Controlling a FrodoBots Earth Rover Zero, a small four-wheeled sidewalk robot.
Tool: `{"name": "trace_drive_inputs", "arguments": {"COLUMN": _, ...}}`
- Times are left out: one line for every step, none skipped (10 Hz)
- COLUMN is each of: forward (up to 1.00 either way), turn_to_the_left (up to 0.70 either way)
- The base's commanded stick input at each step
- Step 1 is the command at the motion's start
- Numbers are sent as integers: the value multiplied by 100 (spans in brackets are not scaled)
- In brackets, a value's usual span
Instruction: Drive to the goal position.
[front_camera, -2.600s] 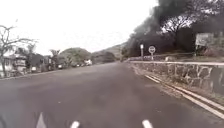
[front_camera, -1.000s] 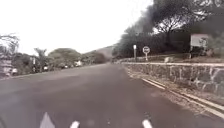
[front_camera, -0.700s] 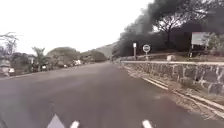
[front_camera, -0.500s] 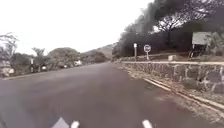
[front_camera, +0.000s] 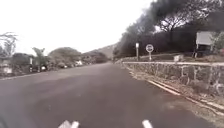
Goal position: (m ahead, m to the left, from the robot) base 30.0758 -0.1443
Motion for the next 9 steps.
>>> {"name": "trace_drive_inputs", "arguments": {"forward": 50, "turn_to_the_left": 0}}
{"name": "trace_drive_inputs", "arguments": {"forward": 50, "turn_to_the_left": 0}}
{"name": "trace_drive_inputs", "arguments": {"forward": 50, "turn_to_the_left": 0}}
{"name": "trace_drive_inputs", "arguments": {"forward": 50, "turn_to_the_left": 0}}
{"name": "trace_drive_inputs", "arguments": {"forward": 50, "turn_to_the_left": -28}}
{"name": "trace_drive_inputs", "arguments": {"forward": 50, "turn_to_the_left": -50}}
{"name": "trace_drive_inputs", "arguments": {"forward": 50, "turn_to_the_left": -50}}
{"name": "trace_drive_inputs", "arguments": {"forward": 50, "turn_to_the_left": -50}}
{"name": "trace_drive_inputs", "arguments": {"forward": 50, "turn_to_the_left": -48}}
